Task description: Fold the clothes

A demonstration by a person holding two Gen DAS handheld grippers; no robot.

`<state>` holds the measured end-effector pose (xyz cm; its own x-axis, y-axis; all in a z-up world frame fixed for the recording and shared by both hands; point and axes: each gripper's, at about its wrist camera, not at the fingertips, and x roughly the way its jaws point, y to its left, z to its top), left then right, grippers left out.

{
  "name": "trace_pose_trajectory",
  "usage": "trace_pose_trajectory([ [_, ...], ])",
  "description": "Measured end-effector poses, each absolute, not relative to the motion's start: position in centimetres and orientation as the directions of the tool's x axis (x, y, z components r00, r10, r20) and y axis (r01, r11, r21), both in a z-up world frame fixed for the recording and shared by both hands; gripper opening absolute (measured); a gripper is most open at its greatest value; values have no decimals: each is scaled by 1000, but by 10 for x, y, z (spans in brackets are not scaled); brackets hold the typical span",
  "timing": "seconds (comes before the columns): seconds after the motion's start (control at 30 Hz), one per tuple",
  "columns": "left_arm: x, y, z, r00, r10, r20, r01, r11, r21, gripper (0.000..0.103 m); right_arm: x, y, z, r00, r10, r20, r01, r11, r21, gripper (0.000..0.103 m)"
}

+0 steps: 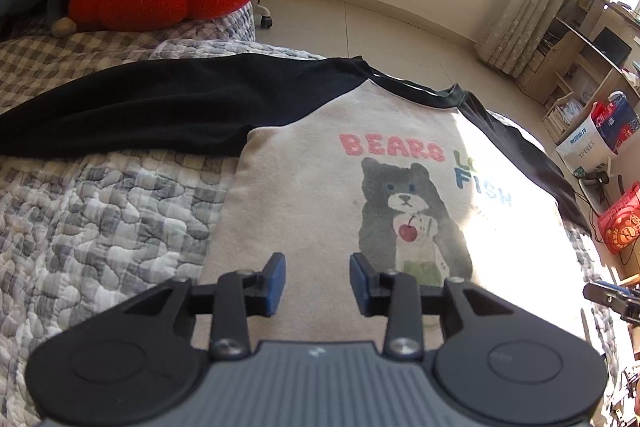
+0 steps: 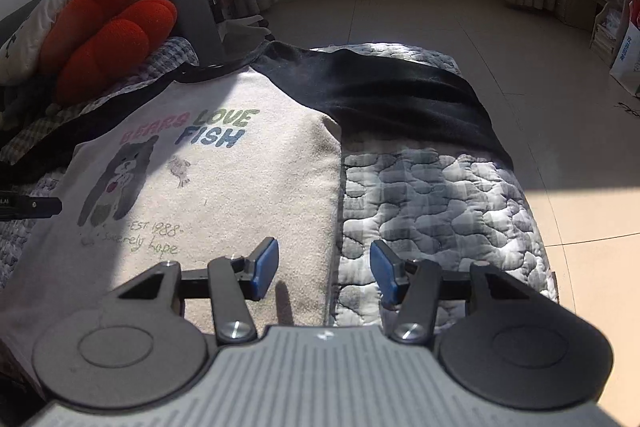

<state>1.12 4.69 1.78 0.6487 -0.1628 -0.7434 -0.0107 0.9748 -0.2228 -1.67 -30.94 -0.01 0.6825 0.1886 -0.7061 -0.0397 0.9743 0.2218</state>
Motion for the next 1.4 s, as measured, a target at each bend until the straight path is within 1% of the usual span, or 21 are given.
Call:
trace_pose_trajectory([
  [0.1, 24, 50, 3, 681, -130, -721, -18, 981, -193, 46, 14, -331, 3, 707, 237, -666, 47, 924, 379, 55],
  [0.17, 29, 50, 3, 711, -112, -694, 4, 988, -155, 46, 33, -339, -4, 718, 239, -653, 97, 895, 435, 55],
  [0.27, 35, 54, 3, 726, -96, -681, 8, 991, -132, 46, 57, -346, -22, 710, 181, -681, 201, 874, 442, 55],
  [0.4, 45, 60, -1, 733, -97, -674, -1, 990, -143, 46, 67, -357, -27, 776, 154, -612, 230, 834, 501, 55],
  [0.43, 48, 61, -1, 734, -100, -671, -2, 989, -150, 46, 69, -358, -28, 779, 142, -611, 238, 834, 497, 52],
  [0.47, 51, 62, -1, 736, -103, -669, -4, 988, -157, 46, 71, -360, -28, 782, 129, -609, 246, 834, 493, 41],
  [0.5, 54, 63, 0, 738, -106, -667, -6, 987, -163, 46, 73, -362, -29, 785, 116, -609, 255, 835, 488, 35],
  [0.57, 56, 65, 0, 742, -110, -662, -7, 985, -171, 46, 77, -370, -29, 785, 79, -614, 289, 830, 477, 10],
  [0.63, 58, 67, 0, 749, -107, -654, -9, 985, -172, 46, 77, -379, -30, 796, 54, -603, 317, 811, 491, 5],
  [0.67, 58, 68, 0, 754, -99, -649, -16, 985, -170, 46, 76, -383, -30, 801, 41, -598, 328, 805, 495, 4],
  [0.77, 59, 74, 3, 769, -74, -636, -43, 985, -167, 46, 74, -380, -19, 828, -18, -561, 322, 834, 449, 2],
  [0.87, 61, 77, 4, 777, -88, -623, -41, 981, -189, 46, 72, -373, -4, 860, -51, -507, 292, 865, 407, 2],
  [0.9, 61, 78, 4, 780, -92, -619, -40, 980, -197, 46, 73, -372, -4, 856, -47, -515, 291, 867, 405, 2],
  [1.03, 63, 71, -3, 757, -83, -648, -22, 988, -152, 46, 71, -389, -17, 835, -1, -550, 311, 826, 470, 3],
  [1.13, 63, 73, -5, 752, -82, -654, -26, 988, -154, 47, 69, -402, -27, 819, 35, -573, 327, 791, 516, 3],
  [1.2, 64, 76, -5, 749, -80, -658, -38, 986, -163, 47, 64, -409, -27, 813, 22, -582, 349, 781, 517, 6],
  [1.23, 64, 77, -6, 748, -79, -659, -43, 985, -168, 48, 60, -413, -27, 810, 8, -586, 364, 776, 515, 17],
  [1.4, 64, 79, -4, 742, -78, -666, -54, 983, -175, 50, 43, -444, -44, 822, 85, -564, 401, 616, 678, 17],
])
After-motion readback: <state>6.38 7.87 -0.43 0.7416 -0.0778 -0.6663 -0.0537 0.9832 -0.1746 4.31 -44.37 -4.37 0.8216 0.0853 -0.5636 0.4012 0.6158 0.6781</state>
